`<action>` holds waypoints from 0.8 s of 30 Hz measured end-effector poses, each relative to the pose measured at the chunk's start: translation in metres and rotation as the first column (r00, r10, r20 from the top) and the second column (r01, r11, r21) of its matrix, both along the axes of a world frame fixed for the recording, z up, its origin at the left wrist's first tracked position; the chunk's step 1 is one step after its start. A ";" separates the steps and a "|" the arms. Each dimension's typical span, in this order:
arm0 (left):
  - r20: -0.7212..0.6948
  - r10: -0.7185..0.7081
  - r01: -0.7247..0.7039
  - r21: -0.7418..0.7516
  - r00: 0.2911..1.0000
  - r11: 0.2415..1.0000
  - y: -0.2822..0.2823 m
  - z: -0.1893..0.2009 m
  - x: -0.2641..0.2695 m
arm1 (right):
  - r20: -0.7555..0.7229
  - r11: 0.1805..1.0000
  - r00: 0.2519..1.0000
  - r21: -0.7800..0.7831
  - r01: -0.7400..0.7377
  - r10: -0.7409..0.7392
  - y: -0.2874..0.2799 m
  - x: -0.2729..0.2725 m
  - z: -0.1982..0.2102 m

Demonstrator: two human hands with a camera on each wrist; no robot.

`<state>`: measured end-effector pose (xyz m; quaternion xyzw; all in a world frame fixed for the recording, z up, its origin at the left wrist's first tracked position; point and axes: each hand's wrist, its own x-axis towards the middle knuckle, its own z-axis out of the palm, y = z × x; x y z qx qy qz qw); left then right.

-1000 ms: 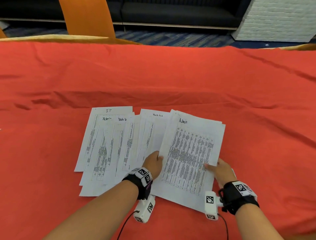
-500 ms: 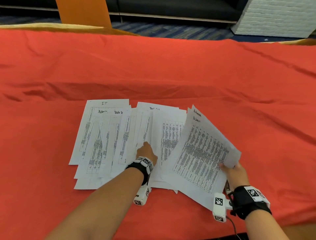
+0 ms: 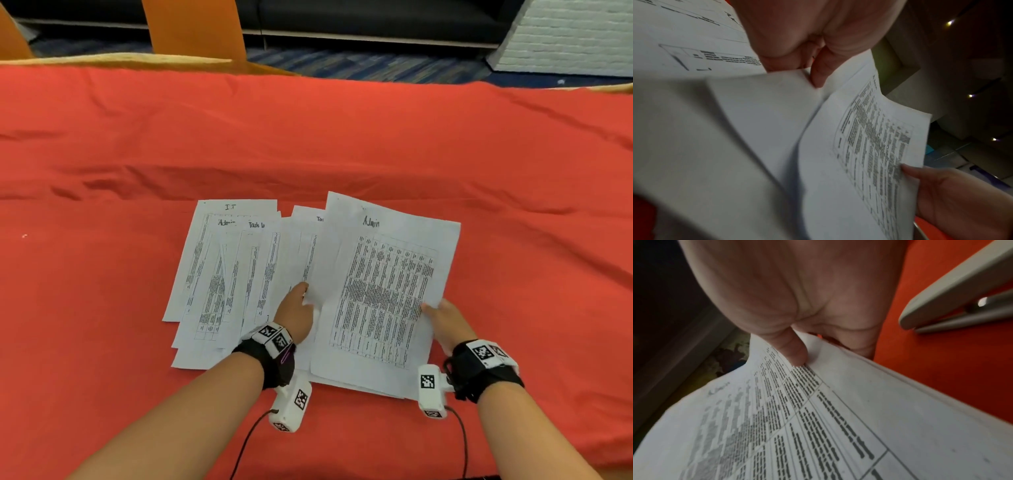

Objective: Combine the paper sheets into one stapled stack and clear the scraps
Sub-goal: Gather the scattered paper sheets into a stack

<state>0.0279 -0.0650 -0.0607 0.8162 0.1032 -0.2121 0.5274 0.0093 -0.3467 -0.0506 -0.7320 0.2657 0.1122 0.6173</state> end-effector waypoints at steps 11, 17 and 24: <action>-0.015 -0.129 0.129 -0.034 0.992 0.991 -0.005 0.009 -0.001 | -0.015 0.988 0.993 0.106 0.115 -0.114 0.005 -0.006 -0.004; 0.072 -0.144 0.086 0.522 0.987 0.849 -0.008 -0.001 0.012 | 0.071 0.935 0.956 0.241 0.260 -0.284 -0.017 -0.020 0.000; -0.104 -0.172 0.200 0.572 0.980 0.795 -0.009 -0.018 0.029 | 0.099 0.887 0.939 0.374 0.272 -0.329 -0.031 -0.028 0.006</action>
